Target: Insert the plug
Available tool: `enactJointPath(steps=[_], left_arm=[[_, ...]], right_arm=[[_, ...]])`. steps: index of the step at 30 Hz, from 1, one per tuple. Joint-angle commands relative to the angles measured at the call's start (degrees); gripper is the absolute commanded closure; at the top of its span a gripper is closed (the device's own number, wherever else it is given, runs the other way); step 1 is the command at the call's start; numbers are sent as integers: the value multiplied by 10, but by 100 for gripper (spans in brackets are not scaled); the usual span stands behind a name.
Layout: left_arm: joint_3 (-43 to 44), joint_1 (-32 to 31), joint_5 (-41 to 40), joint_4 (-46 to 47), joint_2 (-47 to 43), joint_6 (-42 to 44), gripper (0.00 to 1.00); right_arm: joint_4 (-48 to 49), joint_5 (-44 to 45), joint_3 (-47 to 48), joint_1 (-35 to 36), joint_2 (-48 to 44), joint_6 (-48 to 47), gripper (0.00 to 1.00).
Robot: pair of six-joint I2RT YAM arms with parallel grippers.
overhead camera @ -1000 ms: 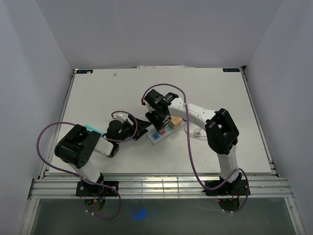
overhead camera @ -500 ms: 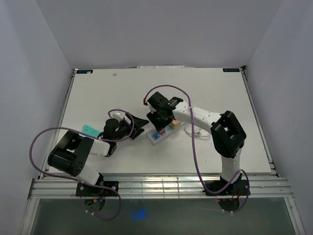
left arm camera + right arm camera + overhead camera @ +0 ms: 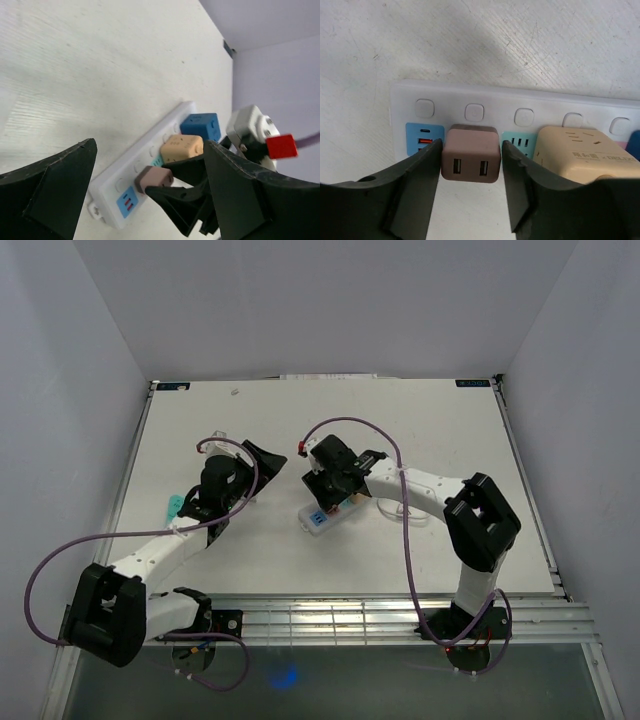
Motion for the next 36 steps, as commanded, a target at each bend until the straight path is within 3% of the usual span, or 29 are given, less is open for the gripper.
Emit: enactJointPath(steps=[1,4,8,9,11,22,27,31,36], left_arm=[[45,1,-89,-124,5,45,2],[61,1,-119,-146,22,51,2],[81,1,-142,-176,45,63,2],[93,1,-150,-188,57,69,2],[103,1,-159,-201,67,75,2],[161,1,-243,-278,102,134,2],[181,1,-281,-283,124,196,2],[163,0,-262,-241,124,267,2],[176,0,-302,-262,144,280,2]], right_arm=[[61,-4,-24,-3,-16,-14,41],[97,-37,-50,-3,-40,-27,24],[135,-72,-81,-3,-66,-32,13],[149,-79,-87,-3,-78,-33,5],[167,-85,-99,-3,-100,-32,2],[351,-65,-245,-2,-245,-22,9],[394,-18,-293,-3,-311,-19,9],[421,5,-323,-5,-341,-13,10],[437,18,-340,-8,-355,-9,10]])
